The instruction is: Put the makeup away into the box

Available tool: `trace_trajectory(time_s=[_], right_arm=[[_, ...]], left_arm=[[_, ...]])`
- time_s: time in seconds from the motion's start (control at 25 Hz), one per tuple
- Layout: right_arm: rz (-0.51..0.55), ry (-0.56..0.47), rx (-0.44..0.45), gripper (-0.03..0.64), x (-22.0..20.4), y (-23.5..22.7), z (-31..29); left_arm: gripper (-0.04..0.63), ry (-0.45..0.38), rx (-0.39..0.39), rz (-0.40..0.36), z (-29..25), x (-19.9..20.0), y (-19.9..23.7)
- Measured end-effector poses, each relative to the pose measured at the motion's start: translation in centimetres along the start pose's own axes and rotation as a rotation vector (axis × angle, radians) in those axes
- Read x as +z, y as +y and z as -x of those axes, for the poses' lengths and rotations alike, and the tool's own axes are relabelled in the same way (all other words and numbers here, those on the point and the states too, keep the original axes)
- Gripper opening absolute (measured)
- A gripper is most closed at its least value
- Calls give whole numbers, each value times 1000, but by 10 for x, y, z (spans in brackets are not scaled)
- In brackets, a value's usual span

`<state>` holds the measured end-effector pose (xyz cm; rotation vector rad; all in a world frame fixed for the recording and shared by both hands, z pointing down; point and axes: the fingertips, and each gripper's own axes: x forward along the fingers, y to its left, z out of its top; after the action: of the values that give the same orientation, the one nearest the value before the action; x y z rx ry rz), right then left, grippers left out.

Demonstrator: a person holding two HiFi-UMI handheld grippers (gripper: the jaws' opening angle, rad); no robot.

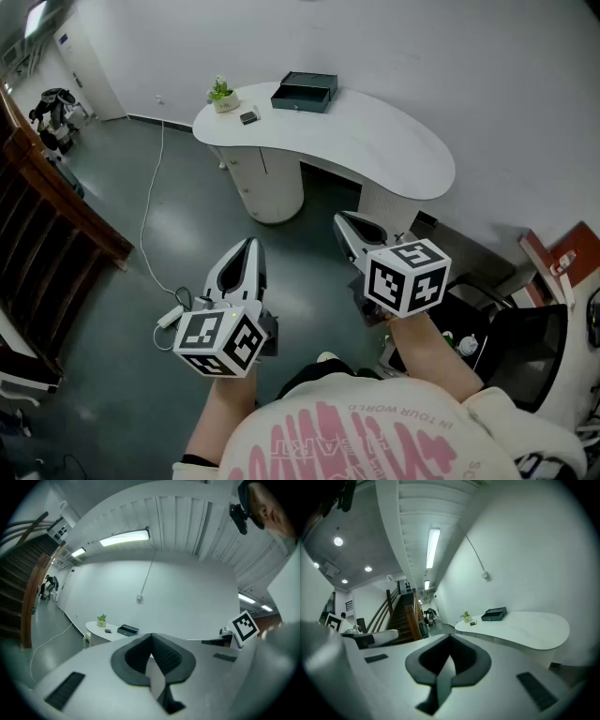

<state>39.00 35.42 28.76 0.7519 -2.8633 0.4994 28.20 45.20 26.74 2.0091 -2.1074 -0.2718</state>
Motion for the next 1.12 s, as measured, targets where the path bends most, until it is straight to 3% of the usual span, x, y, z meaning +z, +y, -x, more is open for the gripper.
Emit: trace_trajectory(time_s=[0.32, 0.52, 1.12], right_arm=[[-99, 6, 14, 0, -13, -6, 8], [-82, 40, -2, 0, -23, -12, -6], [-122, 56, 6, 0, 15, -33, -157]], left_arm=[[2, -7, 4, -3, 5, -3, -6], [2, 3, -2, 18, -4, -9, 3], [2, -11, -41, 65, -112, 29, 110]])
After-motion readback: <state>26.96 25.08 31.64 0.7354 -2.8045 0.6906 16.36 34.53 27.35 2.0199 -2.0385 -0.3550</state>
